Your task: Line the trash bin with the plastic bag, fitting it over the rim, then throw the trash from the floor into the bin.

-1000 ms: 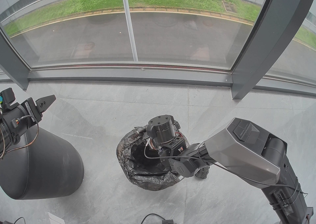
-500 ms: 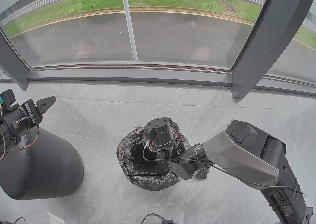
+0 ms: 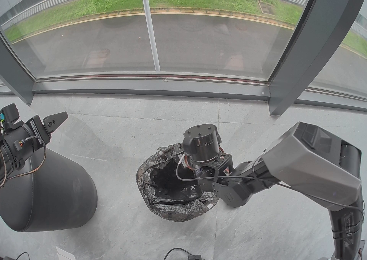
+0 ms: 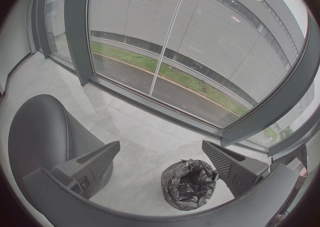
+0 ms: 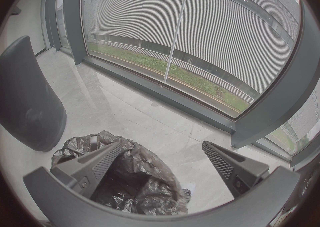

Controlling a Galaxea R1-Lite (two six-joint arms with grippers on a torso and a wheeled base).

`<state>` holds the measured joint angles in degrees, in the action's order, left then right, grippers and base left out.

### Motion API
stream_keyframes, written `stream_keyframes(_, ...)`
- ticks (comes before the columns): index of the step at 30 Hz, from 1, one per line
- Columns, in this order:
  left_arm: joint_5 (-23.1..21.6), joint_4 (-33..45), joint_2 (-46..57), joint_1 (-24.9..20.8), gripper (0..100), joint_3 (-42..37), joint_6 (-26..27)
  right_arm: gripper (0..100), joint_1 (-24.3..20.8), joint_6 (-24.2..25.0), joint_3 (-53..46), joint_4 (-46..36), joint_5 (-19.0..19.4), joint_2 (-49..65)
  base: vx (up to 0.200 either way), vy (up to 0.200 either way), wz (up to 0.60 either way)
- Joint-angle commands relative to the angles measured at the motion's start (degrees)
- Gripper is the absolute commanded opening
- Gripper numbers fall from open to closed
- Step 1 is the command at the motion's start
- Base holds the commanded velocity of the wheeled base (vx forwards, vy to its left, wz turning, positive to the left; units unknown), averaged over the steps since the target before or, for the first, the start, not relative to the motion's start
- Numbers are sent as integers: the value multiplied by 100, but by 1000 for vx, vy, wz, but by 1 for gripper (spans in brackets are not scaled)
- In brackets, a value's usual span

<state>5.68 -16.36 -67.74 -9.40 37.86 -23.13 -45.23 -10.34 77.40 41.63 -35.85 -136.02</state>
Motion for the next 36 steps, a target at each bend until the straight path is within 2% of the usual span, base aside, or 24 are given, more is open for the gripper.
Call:
stream_keyframes(1, -304, 1, 51, -18, 100, -25, -60, 100, 111, 14, -1060, 407, -1, 955, 0, 0, 0)
stream_keyframes(4, -348, 1, 51, -18, 100, -33, -69, 100, 128, 49, -1500, 601, -1, 1087, 0, 0, 0)
stream_keyframes(7, -357, 1, 7, -44, 100, -42, -69, 100, 225, 181, -2335, 1110, -1, 1175, 0, 0, 0)
stream_keyframes(9, -348, 1, -11, -53, 100, -42, -69, 100, 330, 199, -2458, 1233, -1, 1139, 0, 0, 0)
stream_keyframes(11, -348, 1, -28, -53, 100, -51, -69, 100, 656, 208, -2642, 1497, -1, 1034, 0, 0, 0)
stream_keyframes(12, -348, 1, -28, -53, 100, -51, -69, 100, 656, 208, -2642, 1497, -1, 1034, 0, 0, 0)
stream_keyframes(13, -348, 1, -28, -53, 100, -51, -69, 100, 946, 208, -2677, 1585, -1, 928, 0, 0, 0)
stream_keyframes(18, -348, 1, -37, -71, 100, -60, -60, 100, 1631, 172, -2466, 1515, 166, 638, 0, 0, 0)
stream_keyframes(23, -357, 1, -116, -106, 100, -104, -60, 100, 1956, 32, -2211, 1216, 790, 507, 0, 0, 0)
stream_keyframes(29, -357, -8, -195, -115, 100, -130, -60, 100, 1991, -12, -1781, 759, 1511, 375, 0, 0, 0)
stream_keyframes(34, -357, -219, -248, -106, 100, -297, -43, 100, 2106, -399, -1350, 416, 2610, 296, 0, 0, 0)
stream_keyframes(36, -357, -482, -310, -106, 100, -420, -25, 100, 2115, -513, -1192, 187, 2750, 243, 0, 0, 0)
